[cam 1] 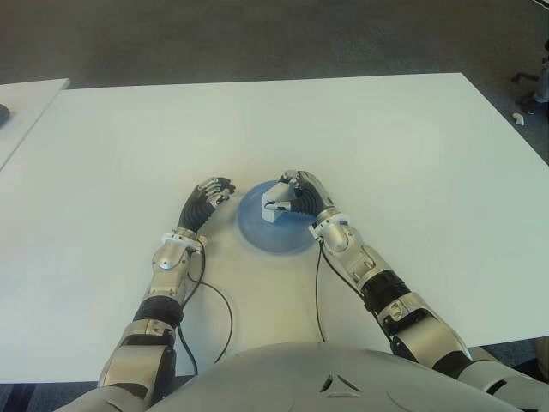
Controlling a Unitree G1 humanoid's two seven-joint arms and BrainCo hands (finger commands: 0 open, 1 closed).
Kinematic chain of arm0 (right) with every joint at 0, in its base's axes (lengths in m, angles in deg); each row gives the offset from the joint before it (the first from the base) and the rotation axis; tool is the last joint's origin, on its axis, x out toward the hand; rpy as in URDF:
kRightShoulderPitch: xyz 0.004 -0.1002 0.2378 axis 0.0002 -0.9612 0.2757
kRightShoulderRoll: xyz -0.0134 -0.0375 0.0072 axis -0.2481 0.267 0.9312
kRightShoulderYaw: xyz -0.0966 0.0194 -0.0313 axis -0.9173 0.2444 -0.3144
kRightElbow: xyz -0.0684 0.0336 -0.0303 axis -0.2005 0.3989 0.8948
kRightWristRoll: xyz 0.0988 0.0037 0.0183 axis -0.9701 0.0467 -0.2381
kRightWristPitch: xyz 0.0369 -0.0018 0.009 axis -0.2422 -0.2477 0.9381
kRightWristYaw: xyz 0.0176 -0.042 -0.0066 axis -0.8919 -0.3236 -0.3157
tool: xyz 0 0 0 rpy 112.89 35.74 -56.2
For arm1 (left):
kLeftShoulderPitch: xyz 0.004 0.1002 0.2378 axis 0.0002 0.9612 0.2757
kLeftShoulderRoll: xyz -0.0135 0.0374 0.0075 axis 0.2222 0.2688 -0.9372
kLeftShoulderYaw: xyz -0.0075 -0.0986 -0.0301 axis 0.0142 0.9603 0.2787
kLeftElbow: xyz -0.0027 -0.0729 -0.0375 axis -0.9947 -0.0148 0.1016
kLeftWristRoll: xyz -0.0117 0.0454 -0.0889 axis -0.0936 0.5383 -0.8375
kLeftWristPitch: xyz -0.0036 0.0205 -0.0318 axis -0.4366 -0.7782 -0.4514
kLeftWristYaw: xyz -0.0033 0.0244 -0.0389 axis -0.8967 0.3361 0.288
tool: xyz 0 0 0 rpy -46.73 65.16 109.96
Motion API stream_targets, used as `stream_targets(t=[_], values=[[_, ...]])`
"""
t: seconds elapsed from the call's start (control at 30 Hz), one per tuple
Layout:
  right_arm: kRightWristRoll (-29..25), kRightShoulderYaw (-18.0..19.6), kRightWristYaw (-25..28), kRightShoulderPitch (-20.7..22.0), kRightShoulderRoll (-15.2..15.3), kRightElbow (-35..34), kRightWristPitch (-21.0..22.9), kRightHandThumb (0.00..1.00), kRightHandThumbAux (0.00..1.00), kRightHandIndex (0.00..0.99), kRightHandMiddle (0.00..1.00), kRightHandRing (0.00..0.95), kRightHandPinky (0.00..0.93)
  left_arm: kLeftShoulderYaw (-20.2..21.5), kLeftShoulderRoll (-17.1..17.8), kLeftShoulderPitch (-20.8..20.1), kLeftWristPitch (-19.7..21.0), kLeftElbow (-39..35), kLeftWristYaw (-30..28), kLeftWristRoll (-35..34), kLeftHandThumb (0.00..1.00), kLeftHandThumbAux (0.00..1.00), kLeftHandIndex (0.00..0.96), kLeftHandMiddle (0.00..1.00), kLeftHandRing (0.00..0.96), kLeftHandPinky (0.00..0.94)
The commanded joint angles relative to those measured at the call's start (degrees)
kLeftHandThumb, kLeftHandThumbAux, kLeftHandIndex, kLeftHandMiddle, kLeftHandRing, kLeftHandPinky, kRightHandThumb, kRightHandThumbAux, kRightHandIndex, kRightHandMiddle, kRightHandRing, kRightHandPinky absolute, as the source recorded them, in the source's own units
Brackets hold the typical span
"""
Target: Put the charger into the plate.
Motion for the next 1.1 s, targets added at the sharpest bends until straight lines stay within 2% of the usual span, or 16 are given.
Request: stream_targets(t=[0.03,0.13,0.23,0.47,0.7,1.1], values=[[4.74,-3.21,0.1,0.15,3.05,0.11,-2.98,0.564,0.392,0.203,0.345,0.329,0.312,-1.53,-3.56,9.32,11.7,11.61,-0.79,1.31,0.062,0.572,0.313,0.37,0.339,0.304],[6.82,-4.3,0.46,0.39,4.59,-0.49,-3.08,0.47,0.211,0.066,0.113,0.107,0.102,-1.54,-3.55,9.29,11.67,11.63,-0.89,1.28,0.059,0.574,0.308,0.369,0.335,0.305],[7.87,-4.75,0.54,0.24,5.77,-0.74,-3.47,0.43,0.138,0.021,0.036,0.035,0.033,-1.56,-3.5,9.47,11.37,11.44,-0.95,1.27,0.057,0.573,0.306,0.371,0.337,0.314],[9.53,-5.32,-0.47,0.29,6.53,-0.42,-3.56,0.393,0.093,0.001,0.003,0.002,0.002,-1.58,-3.28,9.48,10.93,11.47,-2.07,1.01,0.053,0.565,0.307,0.369,0.337,0.315],[10.31,-5.09,-1.46,0.05,6.88,-0.77,-3.32,0.377,0.087,0.0,0.0,0.0,0.0,-1.35,-3.07,9.23,11.42,11.55,-2.99,0.6,0.074,0.561,0.324,0.375,0.356,0.36],[9.39,-1.86,-2.68,-2.1,8.75,-6.43,-2.48,0.342,0.094,0.0,0.0,0.0,0.0,-0.97,-2.89,8.43,12.71,12.45,-2.91,0.24,0.089,0.539,0.316,0.369,0.351,0.323]])
